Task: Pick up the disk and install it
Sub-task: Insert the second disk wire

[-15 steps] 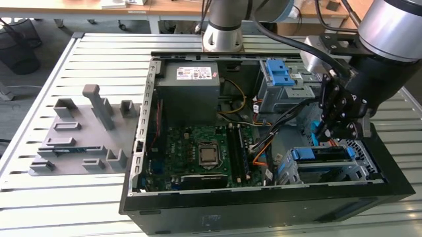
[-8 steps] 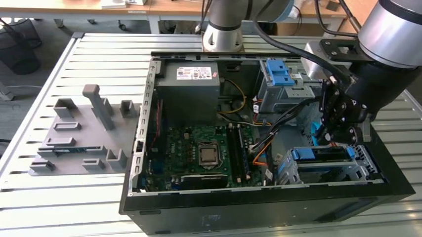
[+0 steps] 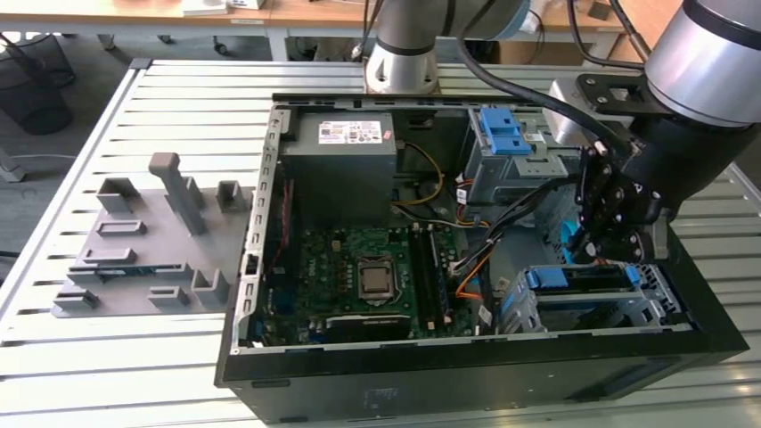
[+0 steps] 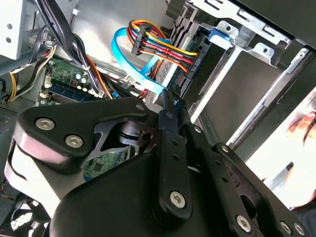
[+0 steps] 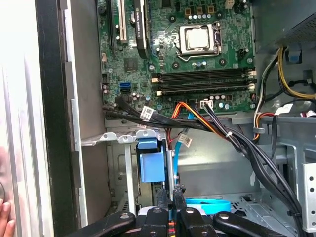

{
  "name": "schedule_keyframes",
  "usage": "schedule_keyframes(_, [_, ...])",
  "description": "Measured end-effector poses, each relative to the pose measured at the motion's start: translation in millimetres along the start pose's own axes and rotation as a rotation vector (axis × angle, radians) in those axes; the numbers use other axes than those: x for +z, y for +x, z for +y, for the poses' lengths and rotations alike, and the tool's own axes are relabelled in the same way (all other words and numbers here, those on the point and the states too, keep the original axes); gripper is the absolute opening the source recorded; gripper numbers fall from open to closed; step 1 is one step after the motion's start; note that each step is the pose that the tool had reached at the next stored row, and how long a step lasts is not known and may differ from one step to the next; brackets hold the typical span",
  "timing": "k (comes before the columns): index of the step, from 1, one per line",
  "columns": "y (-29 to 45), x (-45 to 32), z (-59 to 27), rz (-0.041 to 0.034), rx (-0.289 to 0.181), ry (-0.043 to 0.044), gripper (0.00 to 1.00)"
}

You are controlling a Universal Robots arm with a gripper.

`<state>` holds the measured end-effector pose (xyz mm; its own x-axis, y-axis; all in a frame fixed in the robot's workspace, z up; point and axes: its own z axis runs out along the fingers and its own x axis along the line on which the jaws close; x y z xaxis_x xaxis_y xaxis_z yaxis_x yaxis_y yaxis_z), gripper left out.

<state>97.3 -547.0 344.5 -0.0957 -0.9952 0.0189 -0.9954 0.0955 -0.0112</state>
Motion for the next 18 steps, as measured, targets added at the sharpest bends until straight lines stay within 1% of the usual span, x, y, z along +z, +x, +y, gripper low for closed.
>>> schedule_keyframes(10, [1.7, 7.6, -2.1, 0.0001, 0.000, -0.0011, 0.16])
schedule_keyframes(18, [4.2, 10.6, -4.3, 0.0006, 0.001, -0.0014, 0.16])
